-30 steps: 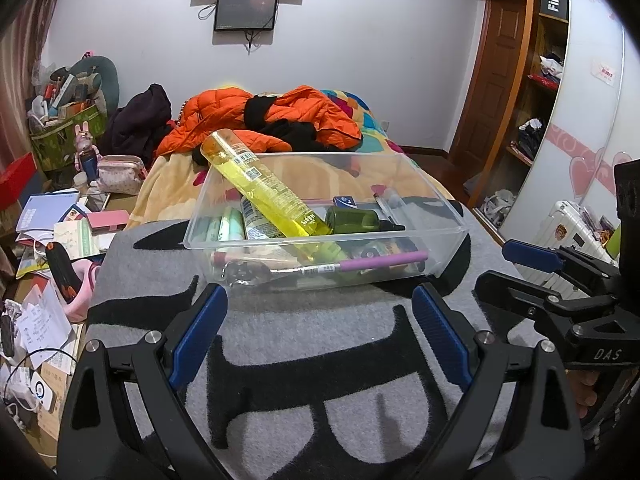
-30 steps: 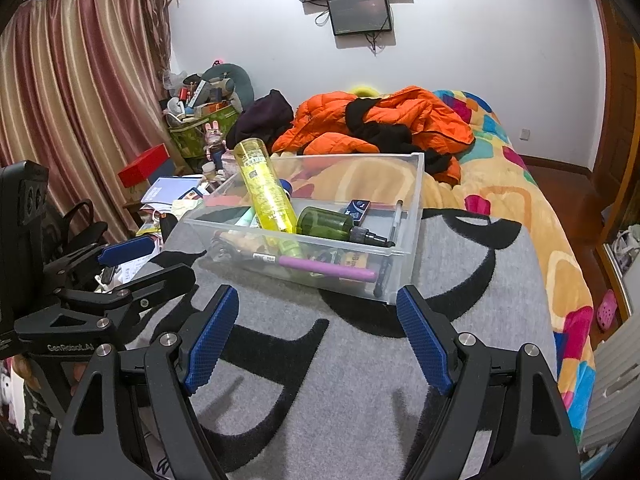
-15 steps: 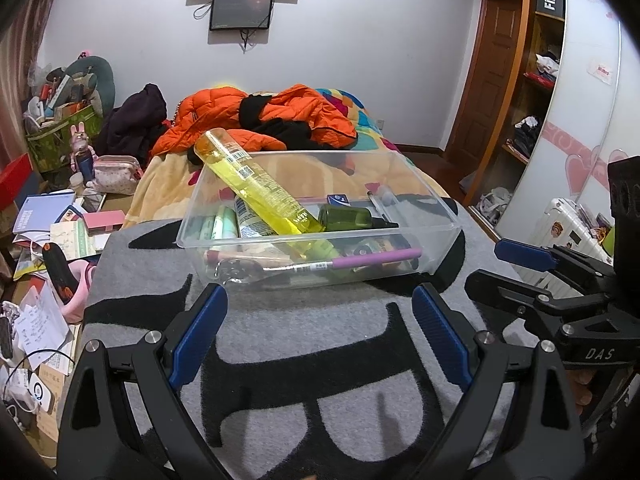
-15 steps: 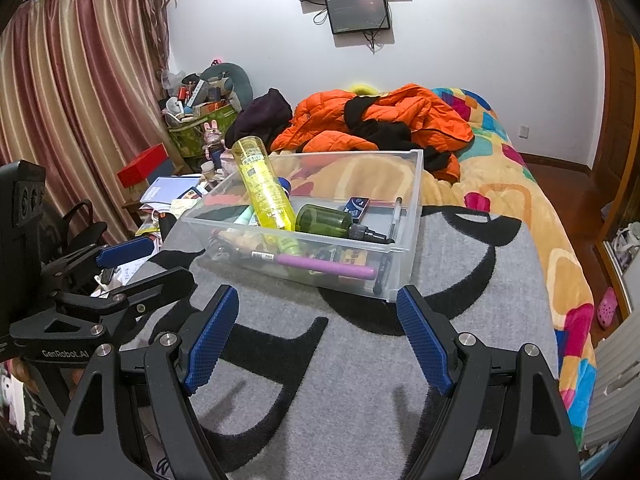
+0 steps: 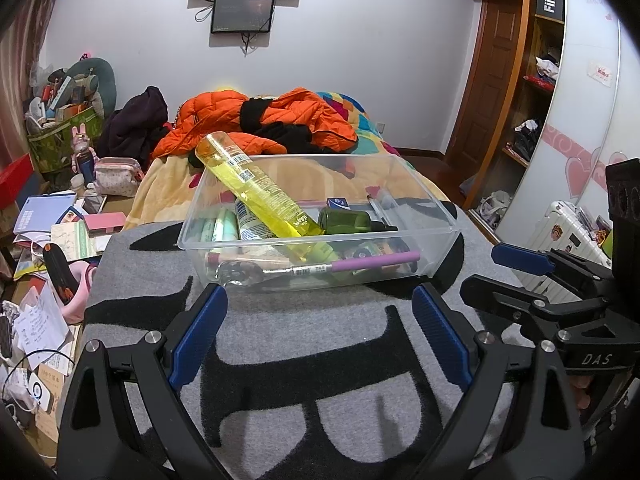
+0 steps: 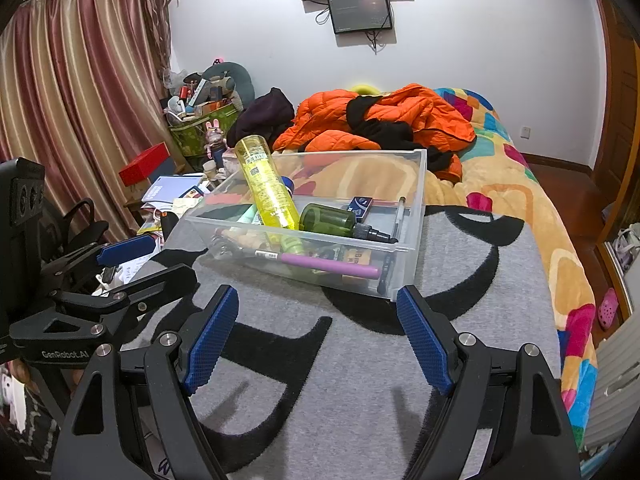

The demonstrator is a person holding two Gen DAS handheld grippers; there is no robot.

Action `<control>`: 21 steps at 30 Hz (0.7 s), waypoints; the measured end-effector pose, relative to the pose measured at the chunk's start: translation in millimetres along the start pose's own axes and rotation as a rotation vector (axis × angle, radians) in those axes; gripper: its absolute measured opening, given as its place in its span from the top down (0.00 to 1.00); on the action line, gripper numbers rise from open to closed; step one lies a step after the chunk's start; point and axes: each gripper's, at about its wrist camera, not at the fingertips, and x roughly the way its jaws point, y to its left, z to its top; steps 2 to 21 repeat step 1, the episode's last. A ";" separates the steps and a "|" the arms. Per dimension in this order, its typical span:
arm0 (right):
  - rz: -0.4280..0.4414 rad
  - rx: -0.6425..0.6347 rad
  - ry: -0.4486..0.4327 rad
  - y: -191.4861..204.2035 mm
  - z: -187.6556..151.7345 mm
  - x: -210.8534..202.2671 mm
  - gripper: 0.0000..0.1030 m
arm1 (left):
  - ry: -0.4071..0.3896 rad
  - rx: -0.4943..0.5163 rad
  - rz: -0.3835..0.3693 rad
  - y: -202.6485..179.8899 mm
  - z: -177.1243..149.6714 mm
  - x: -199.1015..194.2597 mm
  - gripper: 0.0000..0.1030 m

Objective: Organize objects

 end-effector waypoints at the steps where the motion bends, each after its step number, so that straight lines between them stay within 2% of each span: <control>1: 0.000 0.000 0.000 0.0 0.0 0.0 0.23 | 0.000 0.000 0.000 0.0 -0.1 0.0 0.08; 21: 0.000 0.000 0.000 0.0 0.0 0.0 0.23 | 0.000 0.000 0.000 0.0 -0.1 0.0 0.08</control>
